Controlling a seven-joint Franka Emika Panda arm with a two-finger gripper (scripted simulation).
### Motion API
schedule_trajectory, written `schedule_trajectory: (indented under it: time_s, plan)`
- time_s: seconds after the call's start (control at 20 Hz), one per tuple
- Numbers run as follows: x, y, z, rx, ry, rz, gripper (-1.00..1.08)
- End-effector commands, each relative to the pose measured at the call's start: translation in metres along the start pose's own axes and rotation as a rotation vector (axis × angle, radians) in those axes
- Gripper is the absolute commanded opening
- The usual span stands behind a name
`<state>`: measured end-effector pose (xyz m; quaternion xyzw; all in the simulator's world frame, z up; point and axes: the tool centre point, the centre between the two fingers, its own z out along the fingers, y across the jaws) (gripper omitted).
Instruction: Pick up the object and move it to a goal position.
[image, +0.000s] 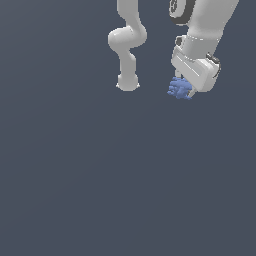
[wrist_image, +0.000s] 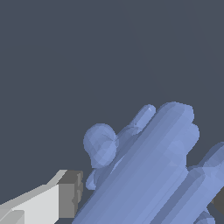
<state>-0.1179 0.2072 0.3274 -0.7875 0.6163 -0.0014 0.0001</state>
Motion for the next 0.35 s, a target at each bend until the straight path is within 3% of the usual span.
schedule_trajectory:
  time_s: [0.0, 0.3]
  plan:
    - [-0.0083, 0.0028, -0.0105, -0.001, 0.0, 0.001, -1.0]
    - [-0.0163, 0.0046, -0.0198, -0.002, -0.001, 0.0, -1.0]
